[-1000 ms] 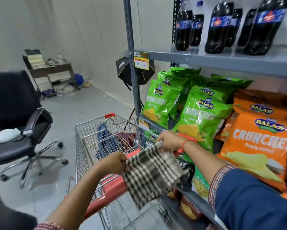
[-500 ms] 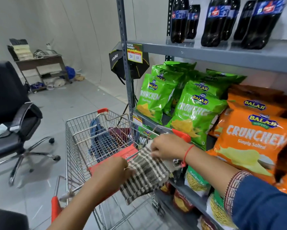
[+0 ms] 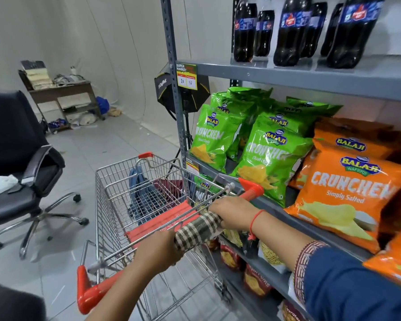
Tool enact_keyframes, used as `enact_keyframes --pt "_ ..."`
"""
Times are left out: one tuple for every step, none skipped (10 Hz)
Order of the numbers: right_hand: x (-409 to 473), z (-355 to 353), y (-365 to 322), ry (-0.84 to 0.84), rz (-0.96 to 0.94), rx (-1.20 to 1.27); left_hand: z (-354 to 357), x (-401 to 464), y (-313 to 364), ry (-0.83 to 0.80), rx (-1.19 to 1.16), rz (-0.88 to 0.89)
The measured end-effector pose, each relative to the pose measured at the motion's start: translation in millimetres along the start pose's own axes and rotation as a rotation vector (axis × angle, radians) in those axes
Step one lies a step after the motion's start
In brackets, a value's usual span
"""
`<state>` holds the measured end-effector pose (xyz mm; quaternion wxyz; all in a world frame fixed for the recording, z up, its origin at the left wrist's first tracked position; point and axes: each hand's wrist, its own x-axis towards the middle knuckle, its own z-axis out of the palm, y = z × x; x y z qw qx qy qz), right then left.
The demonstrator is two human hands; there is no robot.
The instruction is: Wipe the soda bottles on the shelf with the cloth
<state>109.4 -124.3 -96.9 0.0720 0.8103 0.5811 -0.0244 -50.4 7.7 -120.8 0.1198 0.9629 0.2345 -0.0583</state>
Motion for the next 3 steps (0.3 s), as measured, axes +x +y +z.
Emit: enact_keyframes --pt "-4.5 -5.3 -5.2 -0.025 0.028 -0.037 -4.1 -1.6 -0.2 -0.11 -0.045 0.02" --pt "-24.0 -20.3 -5.3 -0.027 0.091 0.073 -33.5 6.5 1.8 -0.283 0.078 0.073" --pt "-41.1 -41.4 6.3 0.181 0.154 0.148 -74.1 24.0 18.3 -0.188 0.222 0.17"
